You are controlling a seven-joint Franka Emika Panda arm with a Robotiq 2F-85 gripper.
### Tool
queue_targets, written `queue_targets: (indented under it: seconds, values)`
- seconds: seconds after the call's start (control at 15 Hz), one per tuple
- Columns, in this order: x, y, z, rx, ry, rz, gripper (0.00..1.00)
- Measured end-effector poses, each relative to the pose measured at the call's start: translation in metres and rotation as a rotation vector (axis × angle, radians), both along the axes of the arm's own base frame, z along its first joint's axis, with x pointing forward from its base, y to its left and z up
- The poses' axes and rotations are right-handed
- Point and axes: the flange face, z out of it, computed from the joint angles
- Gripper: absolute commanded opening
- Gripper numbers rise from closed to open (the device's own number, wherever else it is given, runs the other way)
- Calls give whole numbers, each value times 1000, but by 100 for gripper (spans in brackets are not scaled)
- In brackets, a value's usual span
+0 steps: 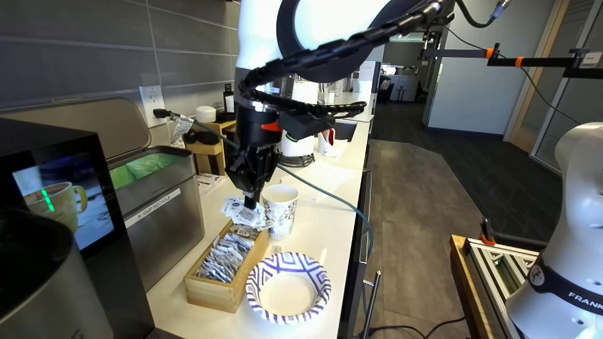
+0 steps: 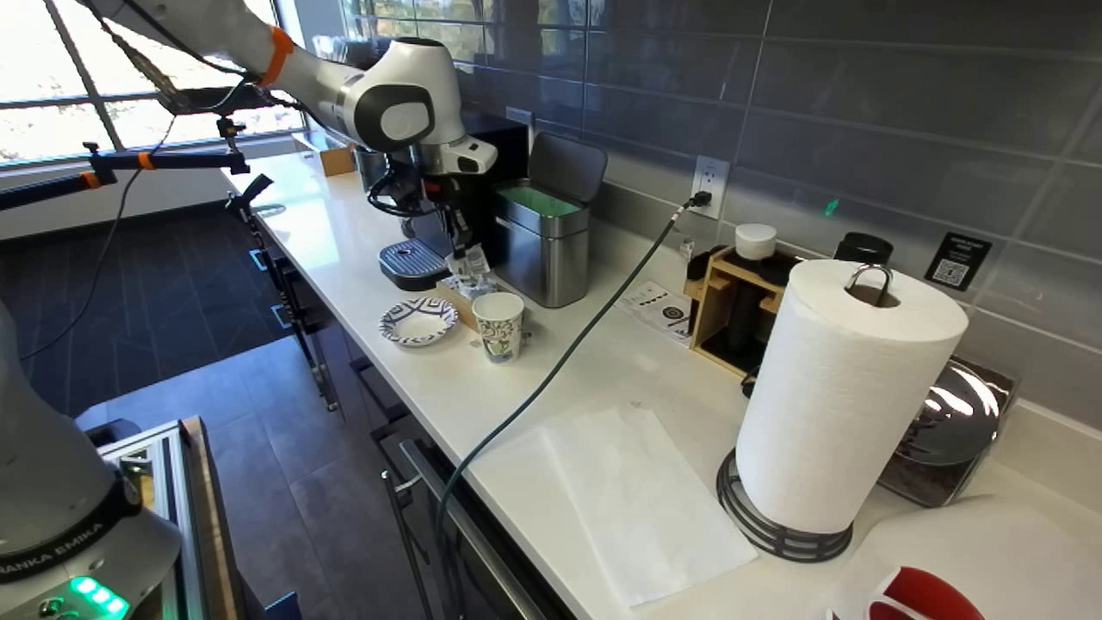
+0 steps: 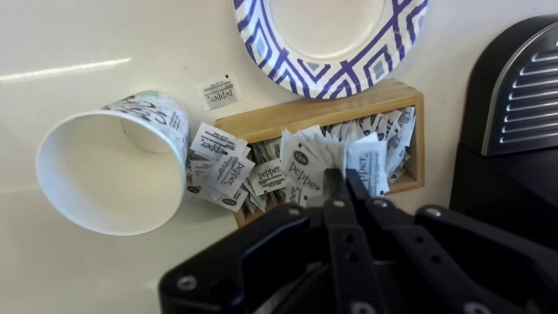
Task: Put some sachets into the blue and white plate
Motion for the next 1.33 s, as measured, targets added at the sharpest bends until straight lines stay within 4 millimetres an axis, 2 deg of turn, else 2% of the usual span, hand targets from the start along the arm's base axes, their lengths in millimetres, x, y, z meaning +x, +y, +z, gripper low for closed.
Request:
queue_targets:
  seconds: [0.53, 1.33]
  values:
    - [-38, -5, -4, -17, 49, 9, 1]
    - [-66, 17, -31, -48, 178, 85, 1]
